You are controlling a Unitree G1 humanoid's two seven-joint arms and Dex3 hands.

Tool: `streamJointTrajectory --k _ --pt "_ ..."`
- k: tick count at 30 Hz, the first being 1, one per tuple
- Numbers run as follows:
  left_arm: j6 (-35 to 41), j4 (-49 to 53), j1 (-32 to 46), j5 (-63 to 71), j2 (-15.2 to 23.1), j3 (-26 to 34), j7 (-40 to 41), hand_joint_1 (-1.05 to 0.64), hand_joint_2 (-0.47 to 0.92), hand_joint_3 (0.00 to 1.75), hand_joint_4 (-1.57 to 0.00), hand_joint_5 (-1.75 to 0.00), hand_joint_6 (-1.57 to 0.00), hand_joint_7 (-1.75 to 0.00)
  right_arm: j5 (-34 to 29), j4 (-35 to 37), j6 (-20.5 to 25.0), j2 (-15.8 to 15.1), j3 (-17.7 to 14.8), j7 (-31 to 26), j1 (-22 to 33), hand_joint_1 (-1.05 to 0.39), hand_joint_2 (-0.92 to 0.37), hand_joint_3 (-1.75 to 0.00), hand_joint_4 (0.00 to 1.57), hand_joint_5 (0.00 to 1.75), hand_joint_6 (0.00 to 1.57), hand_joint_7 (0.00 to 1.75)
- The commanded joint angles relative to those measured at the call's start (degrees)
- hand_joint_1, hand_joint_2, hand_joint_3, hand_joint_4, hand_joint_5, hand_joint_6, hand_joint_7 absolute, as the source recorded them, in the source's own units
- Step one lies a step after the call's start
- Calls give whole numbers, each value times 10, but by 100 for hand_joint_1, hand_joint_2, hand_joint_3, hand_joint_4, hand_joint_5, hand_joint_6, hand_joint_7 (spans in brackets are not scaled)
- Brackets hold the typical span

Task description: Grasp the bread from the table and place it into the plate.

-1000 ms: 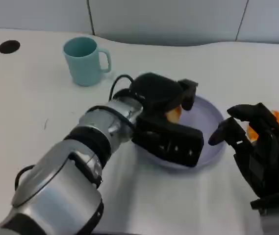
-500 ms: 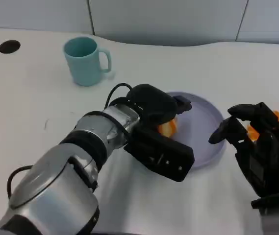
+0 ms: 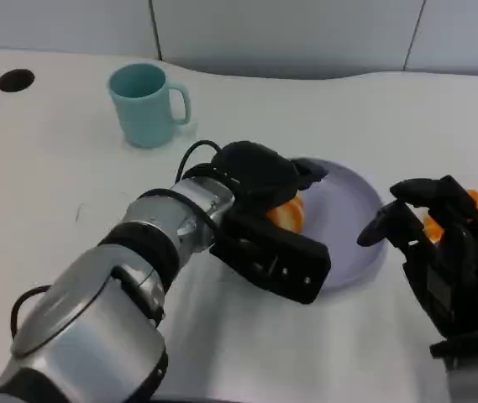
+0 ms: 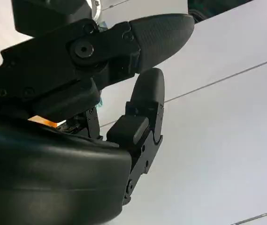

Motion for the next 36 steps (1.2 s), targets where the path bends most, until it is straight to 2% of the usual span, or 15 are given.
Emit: streamJointTrajectory --k 1,4,7,11,14,17,19,22,23,26,29,32,33,34,36 --pt "-12 -5 -25 -28 23 29 -3 -72 92 29 -26 -1 -28 0 1 2 -3 -2 -2 -5 -1 -51 -92 -11 63 163 80 79" --pt "-15 -6 -35 -37 34 40 -6 -75 92 33 -27 -1 -27 0 -1 5 -9 -3 -3 -4 -2 -51 -92 -11 63 164 81 79" --pt "-34 -9 -44 -83 63 89 -17 -76 92 32 -30 -2 -29 -1 -2 11 -16 -4 -3 1 -4 -50 -92 -13 63 164 81 80" --pt "-63 -16 -54 -107 103 117 -30 -73 92 30 -31 -3 -29 -1 -4 8 -13 -5 -1 -2 -4 -50 -92 -13 61 166 80 82" --pt "-89 -20 -45 -156 126 162 -68 -71 92 29 -33 -3 -30 -1 -4 10 -10 -6 -2 -3 -5 -49 -92 -13 61 166 80 84" --pt "-116 -26 -10 -266 129 257 -158 -69 92 27 -37 -5 -34 -2 -8 11 -11 -7 -3 -5 -6 -49 -92 -12 61 167 77 89" --pt "-99 -31 15 -367 121 341 -259 -70 92 30 -39 -6 -34 -2 -9 11 -11 -7 -3 -6 -6 -49 -92 -12 61 168 77 91" --pt "-8 -40 32 -511 107 457 -416 -74 92 33 -40 -5 -32 -1 -7 12 -10 -7 -3 -3 -5 -49 -92 -12 61 168 76 92" --pt "67 -41 34 -572 109 506 -487 -74 92 33 -40 -5 -31 0 -7 12 -10 -7 -3 -2 -4 -49 -92 -12 61 168 76 92" --pt "250 -42 43 -690 128 602 -617 -72 92 53 -33 -1 -23 0 -7 7 -4 -11 -4 -5 0 -50 -92 -11 61 168 76 93" --pt "346 -51 63 -732 148 636 -647 -72 92 58 -35 -2 -19 0 -8 6 -3 -16 -9 -7 2 -51 -92 -10 61 169 76 93" --pt "391 -74 100 -744 159 644 -652 -70 92 56 -44 -7 -26 -3 -3 8 -1 -24 -15 -2 1 -51 -92 -11 61 169 76 92" --pt "402 -84 121 -744 161 644 -649 -69 92 51 -53 -13 -36 -8 -1 6 4 -29 -16 -2 2 -52 -92 -10 61 169 76 92" --pt "410 -94 136 -744 162 643 -645 -68 92 46 -56 -33 -50 -9 1 4 8 -32 -18 -2 4 -52 -92 -10 61 169 76 92" --pt "421 -110 169 -750 163 645 -648 -66 92 43 -46 -76 -64 -10 7 0 15 -38 -19 0 7 -52 -92 -9 60 170 75 92"
